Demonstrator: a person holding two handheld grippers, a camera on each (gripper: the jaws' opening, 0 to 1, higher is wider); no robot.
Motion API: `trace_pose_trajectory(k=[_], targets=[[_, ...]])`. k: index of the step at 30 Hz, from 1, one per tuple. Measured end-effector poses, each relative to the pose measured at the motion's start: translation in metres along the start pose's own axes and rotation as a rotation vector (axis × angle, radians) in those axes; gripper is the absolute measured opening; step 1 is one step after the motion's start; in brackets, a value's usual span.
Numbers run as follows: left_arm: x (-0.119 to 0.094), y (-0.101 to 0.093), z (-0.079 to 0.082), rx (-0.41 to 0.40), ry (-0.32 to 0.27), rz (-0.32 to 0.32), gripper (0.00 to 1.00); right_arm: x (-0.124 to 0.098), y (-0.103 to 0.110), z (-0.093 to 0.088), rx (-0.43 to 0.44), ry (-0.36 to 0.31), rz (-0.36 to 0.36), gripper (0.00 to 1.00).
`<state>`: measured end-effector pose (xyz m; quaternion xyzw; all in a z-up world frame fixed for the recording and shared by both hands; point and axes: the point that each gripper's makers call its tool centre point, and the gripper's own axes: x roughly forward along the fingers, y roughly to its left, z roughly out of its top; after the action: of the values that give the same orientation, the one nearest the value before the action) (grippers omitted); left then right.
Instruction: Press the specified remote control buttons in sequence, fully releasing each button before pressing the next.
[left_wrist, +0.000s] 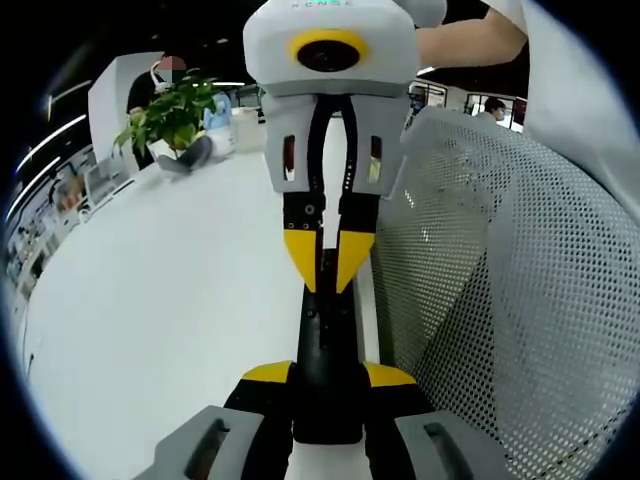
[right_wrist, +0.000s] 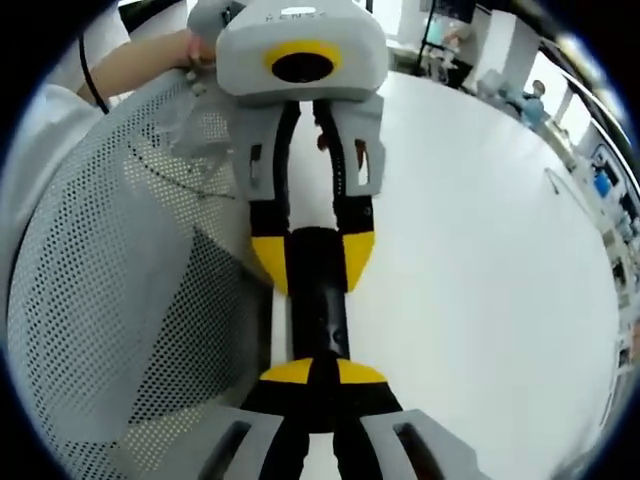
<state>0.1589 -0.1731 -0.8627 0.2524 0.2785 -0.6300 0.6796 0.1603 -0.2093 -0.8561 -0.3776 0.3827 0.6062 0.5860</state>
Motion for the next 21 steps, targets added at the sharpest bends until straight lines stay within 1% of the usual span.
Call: trace_pose_trajectory(k=[7, 13, 18, 21], targets=[[-0.0001, -0.0001, 0.0006, 0.001, -0.001, 0.0, 0.25, -0.0002, 0.001, -0.0004, -0.024, 0.023, 0.004, 0.05], [0.0, -0.0001, 0.0007, 0.002, 0.0, 0.0, 0.25, -0.0007, 0.0006, -0.0014, -0.015, 0.032, -0.003, 0.06], [0.0003, 0.0002, 0.0007, 0.003, 0.001, -0.001, 0.25, 0.0011, 0.001, -0.0012, -0.028, 0.059, -0.008, 0.06], [0.0004, 0.0001, 0.0009, 0.005, 0.003, -0.002, 0.25, 0.0018, 0.0011, -0.0011, -0.039, 0.09, -0.012, 0.06]])
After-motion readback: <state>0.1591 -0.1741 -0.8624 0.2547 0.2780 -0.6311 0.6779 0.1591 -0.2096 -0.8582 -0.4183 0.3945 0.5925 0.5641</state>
